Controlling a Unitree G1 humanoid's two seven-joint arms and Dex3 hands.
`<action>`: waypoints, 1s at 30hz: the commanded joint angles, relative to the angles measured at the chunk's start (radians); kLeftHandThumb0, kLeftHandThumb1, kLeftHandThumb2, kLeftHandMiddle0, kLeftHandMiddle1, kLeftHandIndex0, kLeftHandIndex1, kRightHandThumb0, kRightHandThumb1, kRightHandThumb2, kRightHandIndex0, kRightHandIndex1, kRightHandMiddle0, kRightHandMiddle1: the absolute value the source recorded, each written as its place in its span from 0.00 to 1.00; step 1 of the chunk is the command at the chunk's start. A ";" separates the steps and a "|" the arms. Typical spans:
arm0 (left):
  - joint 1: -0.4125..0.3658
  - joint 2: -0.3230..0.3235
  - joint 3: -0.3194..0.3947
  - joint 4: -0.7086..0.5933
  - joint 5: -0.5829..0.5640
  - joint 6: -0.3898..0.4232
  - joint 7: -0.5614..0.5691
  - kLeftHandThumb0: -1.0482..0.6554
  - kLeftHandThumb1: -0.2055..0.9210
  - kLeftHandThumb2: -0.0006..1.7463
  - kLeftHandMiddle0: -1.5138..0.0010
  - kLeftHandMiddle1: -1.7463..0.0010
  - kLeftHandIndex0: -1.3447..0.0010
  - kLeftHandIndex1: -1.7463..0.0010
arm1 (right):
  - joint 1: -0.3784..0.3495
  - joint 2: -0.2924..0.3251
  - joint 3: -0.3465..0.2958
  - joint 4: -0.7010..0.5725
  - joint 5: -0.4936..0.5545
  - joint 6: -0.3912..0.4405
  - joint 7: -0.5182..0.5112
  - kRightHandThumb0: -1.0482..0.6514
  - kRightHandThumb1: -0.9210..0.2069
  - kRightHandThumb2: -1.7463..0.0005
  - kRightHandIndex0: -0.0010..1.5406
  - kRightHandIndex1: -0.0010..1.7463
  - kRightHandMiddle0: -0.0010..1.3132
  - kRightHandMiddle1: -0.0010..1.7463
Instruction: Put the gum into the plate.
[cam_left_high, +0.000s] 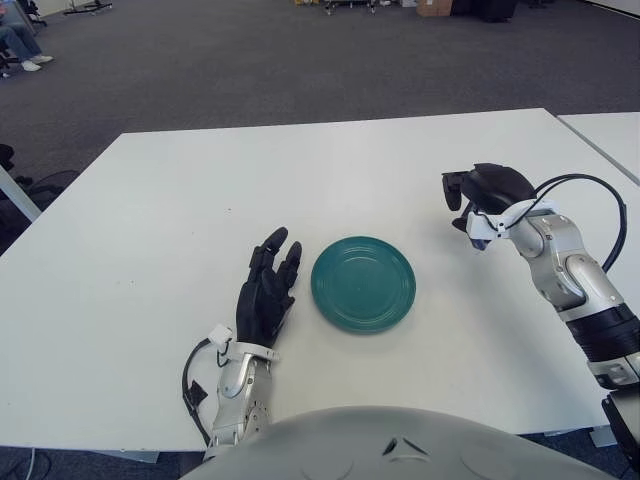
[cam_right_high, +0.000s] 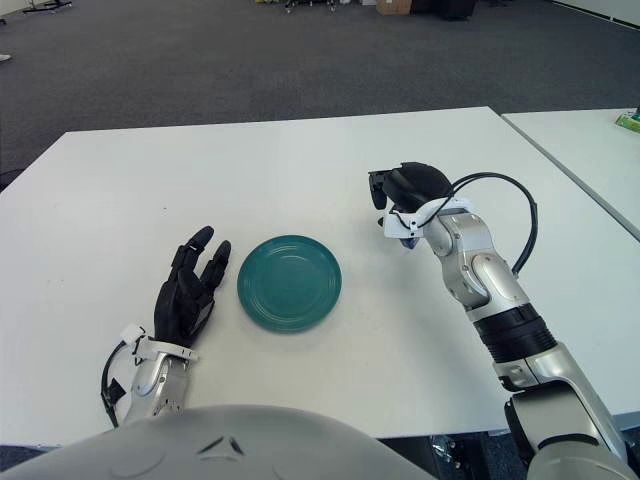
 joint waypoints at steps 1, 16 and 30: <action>-0.004 -0.053 0.012 0.055 -0.001 0.021 0.008 0.09 1.00 0.52 0.80 1.00 1.00 0.58 | -0.016 0.008 -0.012 -0.025 -0.013 -0.011 0.000 0.34 0.51 0.26 0.60 1.00 0.45 1.00; -0.010 -0.061 0.010 0.067 -0.005 0.000 -0.005 0.10 1.00 0.52 0.81 1.00 1.00 0.59 | -0.053 0.061 0.013 -0.099 -0.075 0.007 0.056 0.34 0.51 0.27 0.59 1.00 0.45 1.00; -0.026 -0.057 0.014 0.094 0.002 -0.014 -0.012 0.09 1.00 0.51 0.82 1.00 1.00 0.59 | -0.107 0.119 0.047 -0.213 -0.117 0.043 0.207 0.34 0.51 0.27 0.58 1.00 0.45 1.00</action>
